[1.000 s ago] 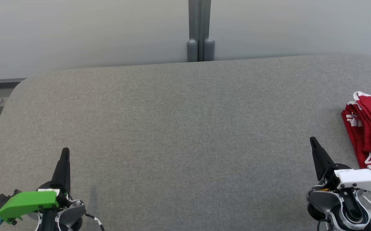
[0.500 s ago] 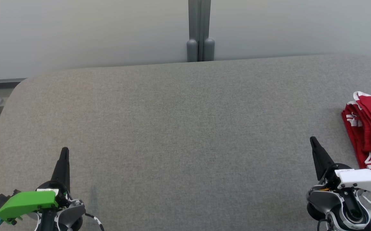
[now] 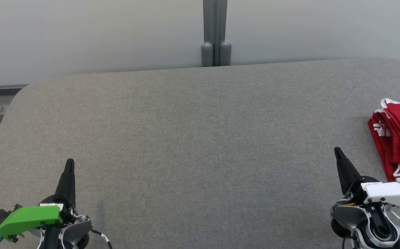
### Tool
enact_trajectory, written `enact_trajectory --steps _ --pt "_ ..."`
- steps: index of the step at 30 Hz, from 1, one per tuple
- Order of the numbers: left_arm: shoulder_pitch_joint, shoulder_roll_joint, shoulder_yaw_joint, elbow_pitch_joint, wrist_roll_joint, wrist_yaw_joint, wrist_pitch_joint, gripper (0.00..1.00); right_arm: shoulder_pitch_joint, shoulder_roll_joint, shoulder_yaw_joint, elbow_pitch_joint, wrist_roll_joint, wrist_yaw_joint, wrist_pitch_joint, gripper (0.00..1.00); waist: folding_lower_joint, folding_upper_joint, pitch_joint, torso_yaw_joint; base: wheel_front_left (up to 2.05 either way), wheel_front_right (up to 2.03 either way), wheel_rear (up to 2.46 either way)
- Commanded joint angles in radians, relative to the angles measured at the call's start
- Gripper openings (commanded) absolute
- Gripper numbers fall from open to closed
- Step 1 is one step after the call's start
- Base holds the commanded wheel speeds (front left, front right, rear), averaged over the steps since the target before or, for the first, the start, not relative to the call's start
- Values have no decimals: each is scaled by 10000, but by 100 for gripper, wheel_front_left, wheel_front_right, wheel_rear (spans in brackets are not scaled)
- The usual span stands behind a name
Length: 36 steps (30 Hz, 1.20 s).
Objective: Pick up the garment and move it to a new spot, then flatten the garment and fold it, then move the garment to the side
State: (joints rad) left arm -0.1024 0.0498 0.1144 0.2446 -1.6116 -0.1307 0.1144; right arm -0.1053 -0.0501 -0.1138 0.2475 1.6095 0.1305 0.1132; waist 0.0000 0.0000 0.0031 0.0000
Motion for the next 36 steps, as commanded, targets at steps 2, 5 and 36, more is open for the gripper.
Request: enact_trajectory --steps 2,5,36 --pt "-104 7 22 -18 -24 0 34 0 -57 0 -15 -50 63 4 35 0 0 0 0 0 0 0 0" --pt "-104 7 21 -18 -24 0 32 0 -57 0 -15 -50 63 4 35 0 0 0 0 0 0 0 0" --pt "-104 8 21 -18 -26 0 32 0 -56 0 -13 -48 65 4 33 0 0 0 0 0 0 0 0"
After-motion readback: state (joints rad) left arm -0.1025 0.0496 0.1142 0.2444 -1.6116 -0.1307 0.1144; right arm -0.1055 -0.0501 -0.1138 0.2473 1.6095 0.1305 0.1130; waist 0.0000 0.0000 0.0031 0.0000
